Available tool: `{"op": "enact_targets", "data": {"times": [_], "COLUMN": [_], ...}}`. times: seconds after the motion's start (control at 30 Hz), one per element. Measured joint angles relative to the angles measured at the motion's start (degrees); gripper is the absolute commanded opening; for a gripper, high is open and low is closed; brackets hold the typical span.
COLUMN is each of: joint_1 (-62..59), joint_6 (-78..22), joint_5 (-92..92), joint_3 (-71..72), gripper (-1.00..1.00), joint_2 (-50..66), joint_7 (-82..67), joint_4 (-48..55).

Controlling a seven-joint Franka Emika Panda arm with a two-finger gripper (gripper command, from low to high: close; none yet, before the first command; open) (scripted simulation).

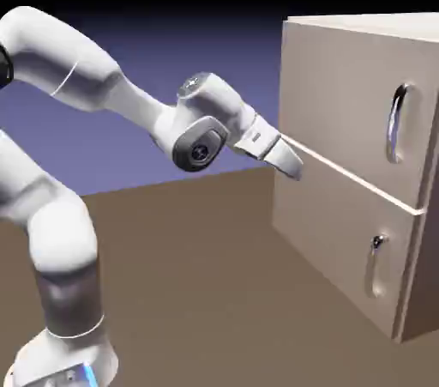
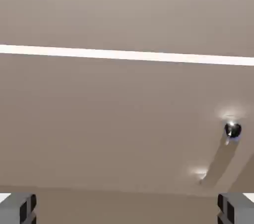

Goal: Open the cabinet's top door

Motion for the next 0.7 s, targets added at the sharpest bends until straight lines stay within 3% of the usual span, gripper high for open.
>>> {"op": "enact_targets", "data": {"times": [0.7], "joint_1": [21.28], "joint_6": [-3.02], "joint_5": [-52.33], "joint_3": [-22.87], "gripper": [1.0], "joint_2": [-7.79], "joint_7": [36.38], "joint_4": [11.31]}}
